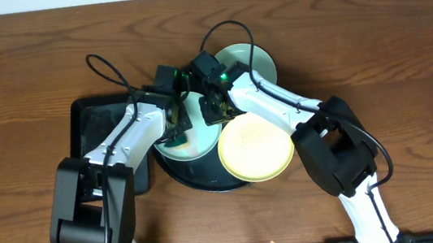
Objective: Clean dirty plates on tray and stack at the side
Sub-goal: 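Scrub the held mint plate with the sponge in the left gripper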
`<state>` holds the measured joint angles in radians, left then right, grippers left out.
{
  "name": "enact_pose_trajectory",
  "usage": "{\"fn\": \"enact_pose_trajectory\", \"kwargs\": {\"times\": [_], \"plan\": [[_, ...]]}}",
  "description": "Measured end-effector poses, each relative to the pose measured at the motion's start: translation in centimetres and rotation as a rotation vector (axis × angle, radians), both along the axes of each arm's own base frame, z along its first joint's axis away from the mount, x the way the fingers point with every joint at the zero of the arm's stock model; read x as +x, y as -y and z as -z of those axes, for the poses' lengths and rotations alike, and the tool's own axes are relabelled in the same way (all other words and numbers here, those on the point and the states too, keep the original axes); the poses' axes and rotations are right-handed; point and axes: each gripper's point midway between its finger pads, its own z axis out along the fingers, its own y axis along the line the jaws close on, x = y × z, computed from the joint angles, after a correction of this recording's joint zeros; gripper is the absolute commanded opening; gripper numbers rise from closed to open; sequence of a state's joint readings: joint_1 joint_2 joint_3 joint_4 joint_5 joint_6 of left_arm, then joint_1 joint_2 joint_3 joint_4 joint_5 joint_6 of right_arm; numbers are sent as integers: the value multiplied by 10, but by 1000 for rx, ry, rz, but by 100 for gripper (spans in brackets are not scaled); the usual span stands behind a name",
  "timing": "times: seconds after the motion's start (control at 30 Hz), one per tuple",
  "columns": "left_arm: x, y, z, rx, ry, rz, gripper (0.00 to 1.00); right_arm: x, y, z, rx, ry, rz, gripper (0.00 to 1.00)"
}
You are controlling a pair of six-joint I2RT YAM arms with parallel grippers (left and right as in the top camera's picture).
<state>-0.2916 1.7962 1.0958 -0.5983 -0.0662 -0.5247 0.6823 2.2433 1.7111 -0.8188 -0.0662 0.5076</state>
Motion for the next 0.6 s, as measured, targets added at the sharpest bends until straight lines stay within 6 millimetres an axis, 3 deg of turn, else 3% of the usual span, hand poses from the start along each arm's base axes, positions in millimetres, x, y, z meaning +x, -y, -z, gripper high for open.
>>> {"fn": "enact_pose_trajectory", "kwargs": {"times": [0.33, 0.6], "plan": [[-6, 5, 1, -35, -41, 111, 7, -3, -1, 1, 54, -46, -17, 1], [-8, 9, 2, -57, -51, 153, 7, -3, -2, 6, 293, -148, -78, 1]]}}
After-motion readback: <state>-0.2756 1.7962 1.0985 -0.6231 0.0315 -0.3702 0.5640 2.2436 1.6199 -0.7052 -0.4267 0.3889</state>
